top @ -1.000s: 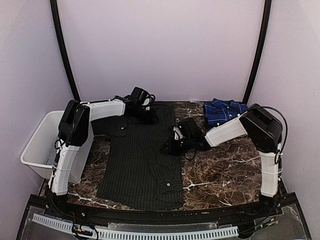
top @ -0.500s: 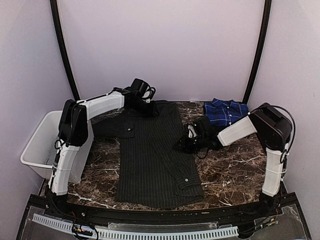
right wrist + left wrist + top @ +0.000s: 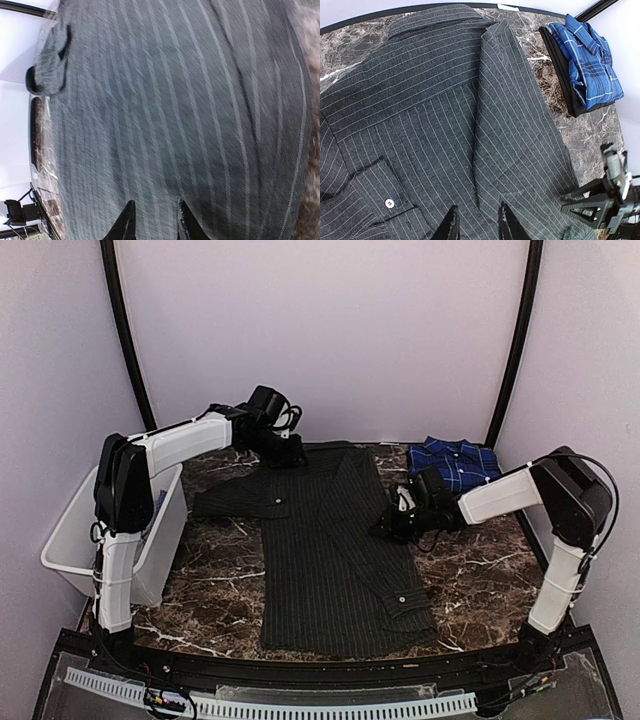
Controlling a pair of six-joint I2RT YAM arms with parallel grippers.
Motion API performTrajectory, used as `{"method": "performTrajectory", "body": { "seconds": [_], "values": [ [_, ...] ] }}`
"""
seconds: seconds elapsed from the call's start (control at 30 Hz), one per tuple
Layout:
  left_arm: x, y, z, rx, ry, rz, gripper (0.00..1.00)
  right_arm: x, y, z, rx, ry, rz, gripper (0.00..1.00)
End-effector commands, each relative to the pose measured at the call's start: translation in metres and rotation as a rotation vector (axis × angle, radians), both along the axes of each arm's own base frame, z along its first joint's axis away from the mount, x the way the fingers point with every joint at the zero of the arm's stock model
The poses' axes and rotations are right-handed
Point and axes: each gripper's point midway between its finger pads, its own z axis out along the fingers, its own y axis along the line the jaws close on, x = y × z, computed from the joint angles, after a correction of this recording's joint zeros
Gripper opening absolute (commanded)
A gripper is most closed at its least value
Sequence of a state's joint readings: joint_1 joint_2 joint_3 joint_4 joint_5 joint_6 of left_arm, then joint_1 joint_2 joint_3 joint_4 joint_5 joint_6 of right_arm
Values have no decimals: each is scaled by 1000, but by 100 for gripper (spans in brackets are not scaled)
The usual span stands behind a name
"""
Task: Fold and stack the long sleeve shirts
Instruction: Move the right arm to the center of the board with the 1/3-folded shirt.
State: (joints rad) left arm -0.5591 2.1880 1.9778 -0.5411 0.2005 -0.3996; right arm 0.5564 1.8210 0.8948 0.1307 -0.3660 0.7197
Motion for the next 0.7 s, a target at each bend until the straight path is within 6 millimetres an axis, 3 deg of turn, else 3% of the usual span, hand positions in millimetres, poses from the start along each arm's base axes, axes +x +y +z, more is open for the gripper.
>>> {"method": "performTrajectory", "body": {
  "seconds": [0.0,0.1,0.23,0.4,0.53,0.67],
  "values": [
    [-9,4,9,-1,-13,-34,26,42,24,56,35,-147,23,26],
    [-12,0,5,-26,0,-51,26,81,47,76,90,-205,31,26],
    [-14,-2,-2,-35,14,-56,25,128,68,63,145,-196,30,24],
    [-16,2,-8,-19,19,-48,24,187,83,62,213,-236,-1,24],
    [-14,11,-9,30,10,-25,24,228,86,43,252,-213,-58,21],
    [-13,29,-10,98,4,20,25,255,87,12,291,-161,-128,20]
  ]
}}
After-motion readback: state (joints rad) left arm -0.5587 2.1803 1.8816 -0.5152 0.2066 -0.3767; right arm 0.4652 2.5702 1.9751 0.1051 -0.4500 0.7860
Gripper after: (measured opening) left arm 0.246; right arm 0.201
